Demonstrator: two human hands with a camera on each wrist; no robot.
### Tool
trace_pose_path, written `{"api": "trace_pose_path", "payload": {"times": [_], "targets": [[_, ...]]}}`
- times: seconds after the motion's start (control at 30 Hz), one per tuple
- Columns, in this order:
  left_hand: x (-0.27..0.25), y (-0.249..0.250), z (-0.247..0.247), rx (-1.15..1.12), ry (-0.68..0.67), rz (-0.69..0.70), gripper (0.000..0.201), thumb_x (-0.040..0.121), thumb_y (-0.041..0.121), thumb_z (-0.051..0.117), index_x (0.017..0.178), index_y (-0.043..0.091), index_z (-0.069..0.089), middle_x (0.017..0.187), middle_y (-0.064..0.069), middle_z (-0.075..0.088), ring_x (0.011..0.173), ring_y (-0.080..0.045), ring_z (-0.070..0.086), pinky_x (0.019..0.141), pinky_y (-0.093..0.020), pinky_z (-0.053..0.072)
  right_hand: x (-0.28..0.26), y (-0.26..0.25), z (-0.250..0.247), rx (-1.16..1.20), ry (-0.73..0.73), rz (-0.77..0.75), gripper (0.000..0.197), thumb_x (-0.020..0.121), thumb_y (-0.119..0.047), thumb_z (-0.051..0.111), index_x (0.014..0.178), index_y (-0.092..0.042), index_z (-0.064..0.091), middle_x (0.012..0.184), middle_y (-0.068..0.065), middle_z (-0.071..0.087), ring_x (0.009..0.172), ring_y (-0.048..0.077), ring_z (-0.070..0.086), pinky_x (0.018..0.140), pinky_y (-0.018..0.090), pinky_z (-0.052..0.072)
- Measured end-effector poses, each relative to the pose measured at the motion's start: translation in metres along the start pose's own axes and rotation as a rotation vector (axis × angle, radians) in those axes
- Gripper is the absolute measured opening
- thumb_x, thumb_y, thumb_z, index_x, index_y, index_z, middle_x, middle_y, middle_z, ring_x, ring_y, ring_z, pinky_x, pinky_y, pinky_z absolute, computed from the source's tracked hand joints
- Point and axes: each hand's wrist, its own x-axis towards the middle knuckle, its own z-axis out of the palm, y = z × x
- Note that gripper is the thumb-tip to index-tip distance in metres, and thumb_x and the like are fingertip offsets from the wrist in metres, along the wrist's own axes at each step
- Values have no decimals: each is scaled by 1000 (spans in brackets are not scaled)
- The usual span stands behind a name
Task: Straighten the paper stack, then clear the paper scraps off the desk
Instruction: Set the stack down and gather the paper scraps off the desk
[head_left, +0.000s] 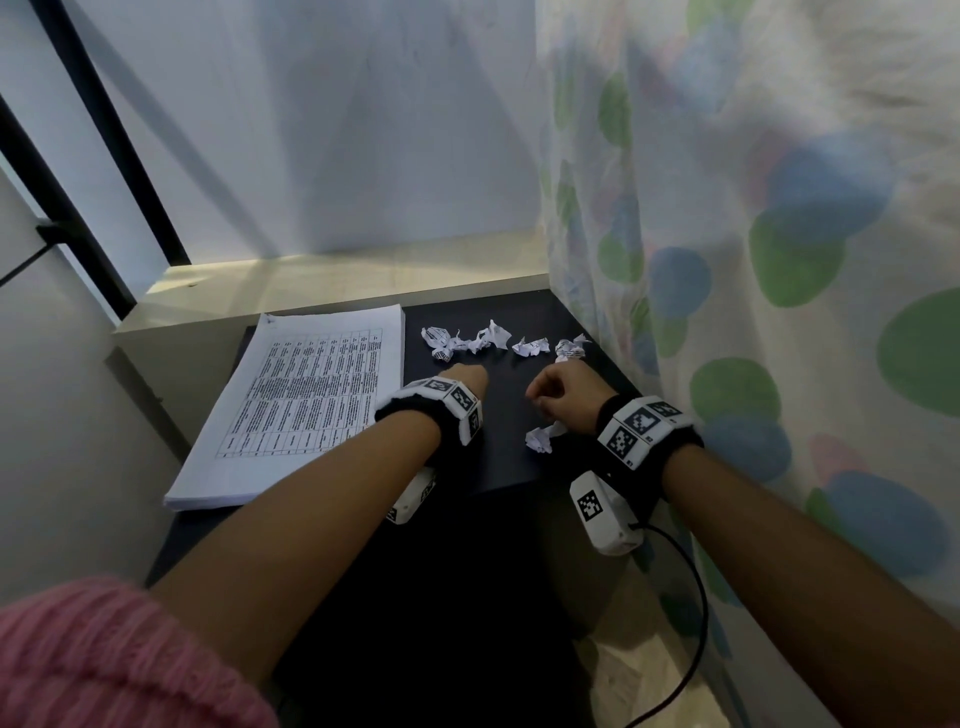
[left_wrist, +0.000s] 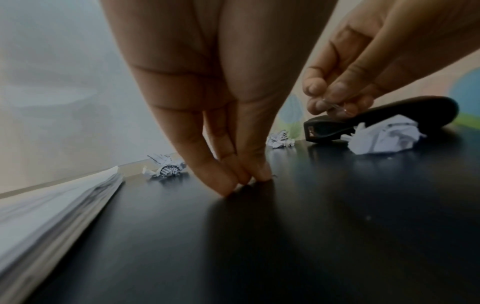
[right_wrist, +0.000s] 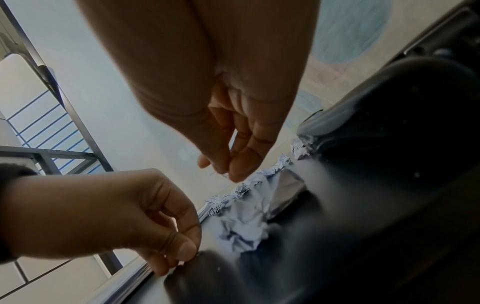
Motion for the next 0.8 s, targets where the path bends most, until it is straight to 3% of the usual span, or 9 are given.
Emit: {"api": "trace_pose_path", "payload": {"times": [0.33, 0.43, 0.5, 0.57, 0.63, 0.73, 0.8], "targets": [[-16, -5, 10, 23, -3, 68, 35, 97, 10, 45, 129, -3, 50, 136, -18, 52, 125, -30, 52, 100, -31, 42, -13, -12, 1, 25, 13, -29, 40, 88, 7, 51, 63, -26, 52, 65, -8, 53, 60, 3, 51, 65, 22, 49], [-20, -24, 8, -16, -21, 37, 31, 98, 15, 44, 120, -1, 57, 129, -18, 56, 124, -29, 53, 98, -32, 42, -18, -11, -2, 18, 31, -19, 41, 87, 7, 53, 63, -27, 51, 66, -10, 54, 62, 1, 52, 69, 21, 49], [-23, -37, 3, -87, 23, 16, 27, 97, 17, 44, 100, -2, 62, 112, -21, 60, 116, -32, 58, 90, -36, 45, -21, -11, -3, 25, 33, -4, 41, 88, 7, 52, 63, -26, 51, 66, -9, 54, 61, 1, 52, 65, 16, 47], [-31, -47, -4, -164, 95, 7, 29, 95, 14, 44, 93, -7, 63, 106, -25, 62, 105, -35, 62, 88, -36, 48, -23, -16, 0, 42, 29, 5, 41, 88, 8, 52, 63, -25, 52, 64, -8, 54, 59, 3, 51, 63, 15, 45], [-40, -61, -11, -215, 145, 4, 27, 94, 11, 44, 77, -1, 61, 97, -21, 62, 85, -30, 61, 83, -35, 51, -25, -25, 8, 66, 19, 4, 41, 88, 8, 51, 63, -24, 52, 63, -6, 54, 57, 4, 52, 60, 14, 46], [-57, -91, -14, -252, 157, -8, 19, 92, 6, 46, 80, 2, 60, 90, -14, 61, 76, -24, 56, 71, -30, 48, -29, -47, 29, 77, -19, -8, 39, 88, 8, 51, 63, -23, 53, 60, -3, 55, 45, -3, 55, 55, 10, 45], [-74, -113, -16, -248, 161, -2, 18, 90, 4, 48, 83, 1, 64, 88, -14, 61, 76, -23, 55, 66, -28, 45, -30, -66, 48, 95, -59, -21, 38, 87, 7, 51, 63, -22, 54, 60, -2, 55, 48, 0, 54, 52, 10, 46]]}}
